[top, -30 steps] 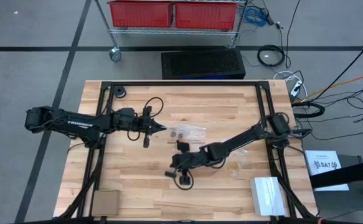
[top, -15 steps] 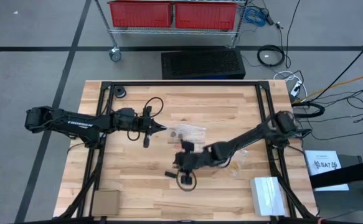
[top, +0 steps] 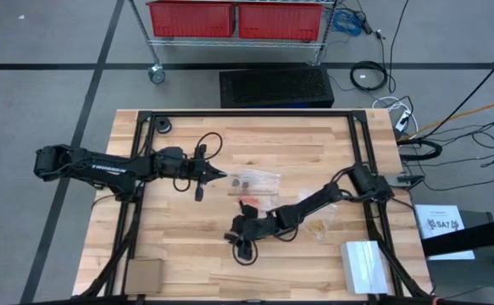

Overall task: Sort rubber bands
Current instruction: Put the black rubber band into the top left transparent zip lock bag

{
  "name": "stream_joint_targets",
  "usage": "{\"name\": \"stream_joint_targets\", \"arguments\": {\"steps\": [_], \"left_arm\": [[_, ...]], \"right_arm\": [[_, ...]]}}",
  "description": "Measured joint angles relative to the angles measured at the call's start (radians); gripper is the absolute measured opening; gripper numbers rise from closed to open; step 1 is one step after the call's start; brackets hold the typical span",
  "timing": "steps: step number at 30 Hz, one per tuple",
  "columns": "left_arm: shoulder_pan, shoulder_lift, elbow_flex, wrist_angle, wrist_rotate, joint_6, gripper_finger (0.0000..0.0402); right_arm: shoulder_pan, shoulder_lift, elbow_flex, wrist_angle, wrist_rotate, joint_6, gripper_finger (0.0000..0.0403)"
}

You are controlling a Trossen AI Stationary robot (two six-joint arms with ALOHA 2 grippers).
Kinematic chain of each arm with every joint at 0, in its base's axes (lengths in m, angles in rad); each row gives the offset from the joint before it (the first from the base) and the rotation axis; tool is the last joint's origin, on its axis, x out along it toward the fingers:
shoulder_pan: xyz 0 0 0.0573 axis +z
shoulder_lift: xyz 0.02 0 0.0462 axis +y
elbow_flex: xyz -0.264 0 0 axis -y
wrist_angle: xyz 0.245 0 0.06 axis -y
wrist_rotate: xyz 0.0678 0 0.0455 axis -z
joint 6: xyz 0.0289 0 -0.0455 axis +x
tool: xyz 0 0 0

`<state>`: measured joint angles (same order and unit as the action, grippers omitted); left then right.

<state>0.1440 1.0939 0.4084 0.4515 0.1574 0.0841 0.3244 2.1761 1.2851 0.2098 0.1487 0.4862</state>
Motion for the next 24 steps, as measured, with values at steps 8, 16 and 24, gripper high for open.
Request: {"name": "stream_joint_targets", "arguments": {"steps": [8, 16, 24], "left_arm": [[0.0, 0.0, 0.0, 0.0, -0.001, 0.005, 0.0002], [0.0, 0.0, 0.0, -0.018, -0.003, 0.007, 0.0002], [0.0, 0.0, 0.0, -0.024, -0.005, 0.007, 0.0002]], "right_arm": [[-0.003, 0.027, 0.033, -0.009, -0.019, -0.052, 0.0177], [-0.015, -0.024, 0.123, -0.224, -0.023, -0.197, 0.0012], [-0.028, -0.114, 0.298, -0.563, 0.173, -0.375, 0.0003]]}}
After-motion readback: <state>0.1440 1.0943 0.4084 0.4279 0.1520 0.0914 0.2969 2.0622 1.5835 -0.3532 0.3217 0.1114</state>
